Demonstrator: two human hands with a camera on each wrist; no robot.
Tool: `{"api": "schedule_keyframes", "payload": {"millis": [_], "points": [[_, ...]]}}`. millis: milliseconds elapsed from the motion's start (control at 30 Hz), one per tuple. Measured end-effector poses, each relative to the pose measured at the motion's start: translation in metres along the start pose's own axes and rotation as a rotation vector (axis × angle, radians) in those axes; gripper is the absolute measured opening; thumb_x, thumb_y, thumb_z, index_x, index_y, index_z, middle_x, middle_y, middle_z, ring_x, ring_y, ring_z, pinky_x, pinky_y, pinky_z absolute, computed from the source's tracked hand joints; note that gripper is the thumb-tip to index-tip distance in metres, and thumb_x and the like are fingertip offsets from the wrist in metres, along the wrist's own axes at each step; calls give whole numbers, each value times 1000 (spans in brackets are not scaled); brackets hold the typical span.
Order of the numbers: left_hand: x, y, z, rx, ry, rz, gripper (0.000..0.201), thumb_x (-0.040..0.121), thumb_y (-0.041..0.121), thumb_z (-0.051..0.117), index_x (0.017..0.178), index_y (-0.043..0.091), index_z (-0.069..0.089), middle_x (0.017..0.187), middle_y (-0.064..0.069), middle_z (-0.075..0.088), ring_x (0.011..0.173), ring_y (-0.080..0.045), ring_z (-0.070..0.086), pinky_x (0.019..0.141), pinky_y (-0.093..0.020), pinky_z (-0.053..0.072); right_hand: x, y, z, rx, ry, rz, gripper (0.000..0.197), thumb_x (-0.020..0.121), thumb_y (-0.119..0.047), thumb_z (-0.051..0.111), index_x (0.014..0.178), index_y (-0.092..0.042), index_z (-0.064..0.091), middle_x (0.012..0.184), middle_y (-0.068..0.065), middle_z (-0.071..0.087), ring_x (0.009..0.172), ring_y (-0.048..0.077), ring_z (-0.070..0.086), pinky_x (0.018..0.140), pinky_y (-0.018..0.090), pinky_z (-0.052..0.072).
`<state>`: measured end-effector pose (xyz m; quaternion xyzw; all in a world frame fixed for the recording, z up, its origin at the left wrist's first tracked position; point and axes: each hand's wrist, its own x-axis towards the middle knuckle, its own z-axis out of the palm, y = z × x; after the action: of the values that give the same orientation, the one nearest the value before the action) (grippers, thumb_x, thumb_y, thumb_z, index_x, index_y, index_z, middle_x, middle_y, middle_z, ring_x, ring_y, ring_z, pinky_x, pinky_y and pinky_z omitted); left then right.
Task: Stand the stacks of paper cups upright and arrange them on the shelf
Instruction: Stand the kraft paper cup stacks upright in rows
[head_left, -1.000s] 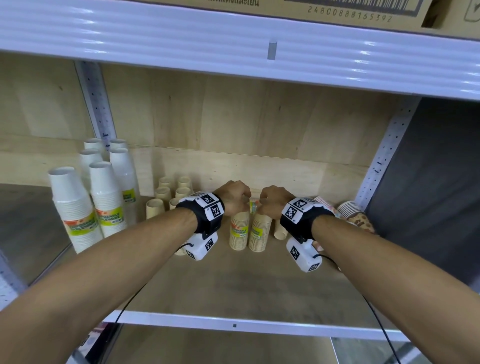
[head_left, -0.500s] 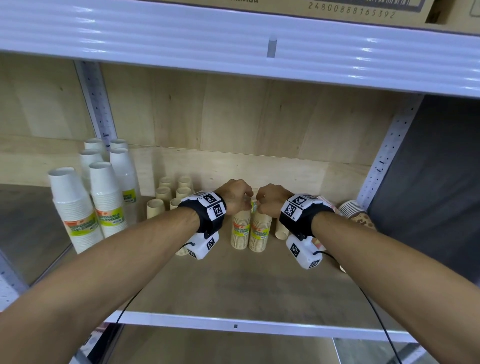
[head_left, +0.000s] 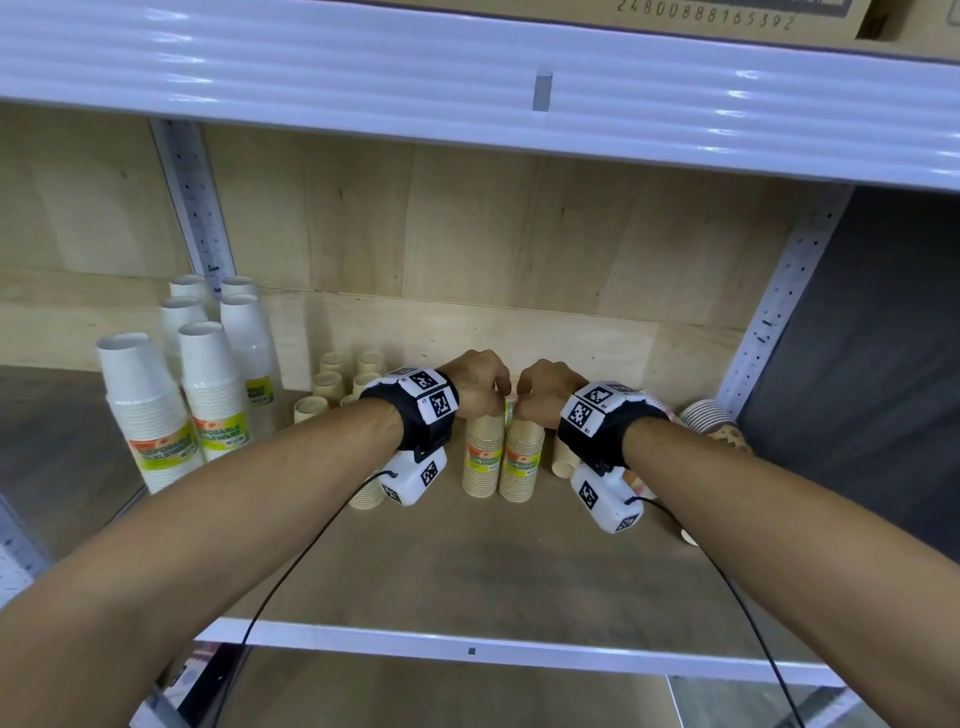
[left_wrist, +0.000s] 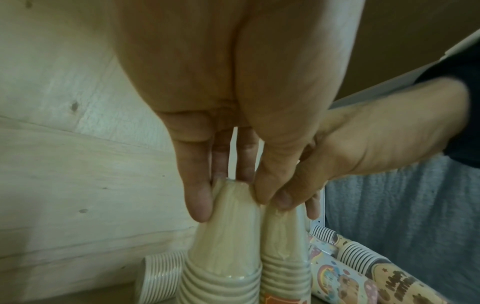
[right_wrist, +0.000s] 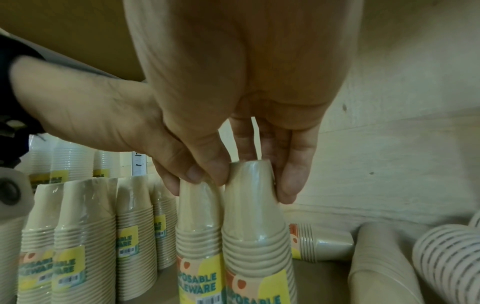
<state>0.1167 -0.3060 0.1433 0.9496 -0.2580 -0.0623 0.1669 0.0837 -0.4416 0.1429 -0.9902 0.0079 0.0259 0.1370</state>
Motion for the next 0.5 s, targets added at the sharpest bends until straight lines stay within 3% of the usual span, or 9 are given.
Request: {"api": "schedule_keyframes", "payload": {"millis": [133, 267, 367, 433, 500], "points": [[-4, 3, -8, 24, -20, -26, 36, 84, 17, 70, 120, 16, 68, 109, -2, 59, 95, -19, 60, 76, -27, 53, -3, -3, -5, 2, -32, -11, 28, 81, -15, 64, 101, 4, 70, 88, 16, 68, 73, 21, 60, 48, 19, 33], [-13, 4, -22, 18, -89, -72, 32, 81, 16, 71, 114, 18, 71, 103, -4, 66, 73, -19, 67, 57, -24, 52, -8, -11, -12, -3, -29, -17, 29, 79, -18, 67, 98, 4, 70, 78, 7, 60, 67, 17, 55, 47, 18, 32], [-24, 3, -31, 43, -155, -112, 28, 80, 12, 72, 108, 15, 72, 95, -2, 67, 63, -15, 65, 54, -23, 53, -12, -23, -18, -10, -46, -21, 14, 79, -17, 71, 84, -4, 66, 70, 5, 54, 59, 15, 50, 46, 18, 31], [-32, 1, -37, 70, -179, -143, 25, 79, 11, 72, 104, 13, 73, 95, -4, 69, 62, -16, 65, 56, -24, 56, -14, -32, -21, 0, -85, -39, 18, 79, -18, 73, 83, -2, 65, 71, 7, 57, 62, 17, 55, 50, 19, 39], [-41, -1, -42, 88, -213, -174, 24, 80, 10, 73, 104, 10, 73, 92, -6, 69, 63, -18, 65, 57, -25, 57, -14, -41, -21, 26, -140, -68, 27, 77, -18, 75, 94, 3, 69, 84, 12, 68, 77, 23, 66, 65, 28, 55]]}}
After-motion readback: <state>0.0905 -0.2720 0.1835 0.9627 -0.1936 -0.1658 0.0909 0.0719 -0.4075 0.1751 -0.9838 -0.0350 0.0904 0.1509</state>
